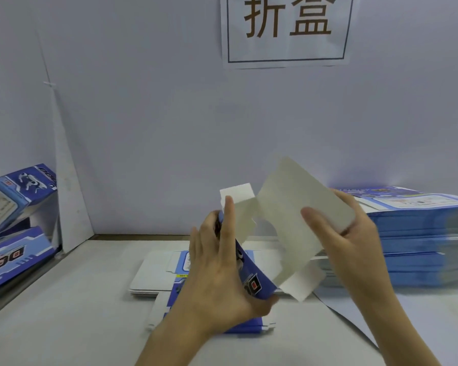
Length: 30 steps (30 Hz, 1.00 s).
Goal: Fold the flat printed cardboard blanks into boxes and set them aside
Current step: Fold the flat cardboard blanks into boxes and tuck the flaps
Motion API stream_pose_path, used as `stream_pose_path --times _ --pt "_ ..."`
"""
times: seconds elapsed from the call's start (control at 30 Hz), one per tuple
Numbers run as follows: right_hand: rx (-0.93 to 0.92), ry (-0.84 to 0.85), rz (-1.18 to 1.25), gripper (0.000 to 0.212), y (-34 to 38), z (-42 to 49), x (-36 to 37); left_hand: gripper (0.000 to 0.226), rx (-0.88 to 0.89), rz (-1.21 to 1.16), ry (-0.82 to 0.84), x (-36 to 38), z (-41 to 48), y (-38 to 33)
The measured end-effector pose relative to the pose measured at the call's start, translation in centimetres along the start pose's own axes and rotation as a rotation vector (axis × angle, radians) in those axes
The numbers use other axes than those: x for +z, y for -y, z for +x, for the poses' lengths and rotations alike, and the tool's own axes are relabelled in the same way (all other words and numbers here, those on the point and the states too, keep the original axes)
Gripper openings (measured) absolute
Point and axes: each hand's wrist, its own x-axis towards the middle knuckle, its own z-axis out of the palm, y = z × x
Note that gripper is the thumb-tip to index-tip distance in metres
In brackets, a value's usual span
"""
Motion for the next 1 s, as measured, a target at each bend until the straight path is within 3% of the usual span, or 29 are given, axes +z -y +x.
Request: stream_pose_path --times 0.13,0.37,0.43,0.57,0.63,0.7,0.77,1.0 --pt "-0.173 -0.079 -0.119 0.028 -0.1 0.3 -0.8 0.14 0.094 -0.026 0.044 -1.6 0.1 0.2" --pt "-0.537 -0.008 -0.43 0.041 -0.8 0.1 -0.5 0.14 0.137 -0.136 0.01 -2.2 -0.2 0.5" --pt "-0.423 0.038 -0.357 0.033 -0.9 0.1 -0.6 0.14 0.166 -0.068 0.001 -1.7 -0.3 0.4" --pt "0.053 0.15 0.186 0.024 0.1 0.2 -0.7 0.127 0.126 -0.032 -0.045 -1.6 0.5 0.0" --pt "0.176 0.15 0.228 0.025 0.2 0.3 -0.6 0.121 0.058 -0.044 -0.128 -2.0 1.0 -0.4" --pt "0.278 0.216 0.348 0.015 0.5 0.0 -0.3 0.126 0.19 0.099 -0.117 -2.1 0.8 -0.2" --pt "0.382 0.245 0.522 0.028 0.8 -0.2 0.2 0.137 0.25 0.178 -0.084 -2.3 0.3 0.3" --pt "0.387 0.179 0.541 0.033 0.9 0.1 0.0 0.131 0.294 0.275 -0.124 -3.0 0.4 0.7"
